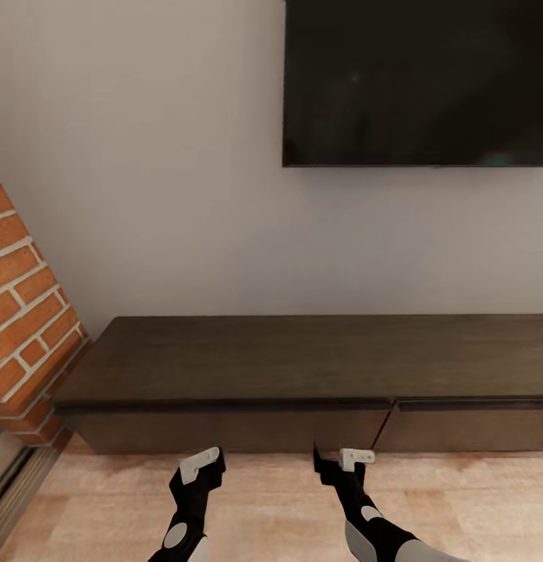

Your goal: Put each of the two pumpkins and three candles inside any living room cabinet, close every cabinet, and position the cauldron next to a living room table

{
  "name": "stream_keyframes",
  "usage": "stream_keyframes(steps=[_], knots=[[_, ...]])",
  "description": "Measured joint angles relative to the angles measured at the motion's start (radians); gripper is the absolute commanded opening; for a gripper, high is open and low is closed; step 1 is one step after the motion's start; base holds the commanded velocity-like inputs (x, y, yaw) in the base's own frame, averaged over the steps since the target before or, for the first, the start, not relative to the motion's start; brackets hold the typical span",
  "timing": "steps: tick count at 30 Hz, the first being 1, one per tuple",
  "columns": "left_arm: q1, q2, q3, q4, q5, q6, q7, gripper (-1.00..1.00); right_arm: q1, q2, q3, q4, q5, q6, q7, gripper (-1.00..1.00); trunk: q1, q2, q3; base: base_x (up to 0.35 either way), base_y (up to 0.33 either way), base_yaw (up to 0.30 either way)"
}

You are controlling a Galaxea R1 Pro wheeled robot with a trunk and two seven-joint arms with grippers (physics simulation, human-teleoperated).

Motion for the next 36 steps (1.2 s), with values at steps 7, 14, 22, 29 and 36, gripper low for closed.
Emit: stream_keyframes(steps=[7,14,22,29,36], knots=[[0.000,0.000,0.001,-0.003,0.003,0.004,-0.002,1.00,0.000,0.000,-0.001,0.000,0.000,0.001,0.000,1.00,0.000,0.000,0.000,-0.335,0.000,0.000],[0.007,0.014,0.002,-0.098,0.016,0.139,-0.007,1.00,0.000,0.000,-0.001,0.000,-0.001,0.002,-0.001,1.00,0.000,0.000,0.000,-0.275,0.000,0.000],[0.012,0.094,0.085,-0.286,0.246,0.588,-0.011,1.00,0.000,0.000,-0.003,-0.004,-0.001,0.004,0.000,1.00,-0.001,0.000,0.000,-0.056,0.000,0.000],[0.016,0.111,0.119,-0.282,0.354,0.648,-0.011,1.00,0.000,0.000,-0.003,-0.005,0.000,0.003,-0.001,1.00,-0.001,0.000,0.000,-0.002,0.000,0.000],[0.016,0.109,0.122,-0.238,0.368,0.658,-0.012,1.00,0.000,0.000,-0.003,-0.007,-0.005,0.004,-0.001,1.00,-0.024,0.042,0.019,0.000,0.000,0.000]])
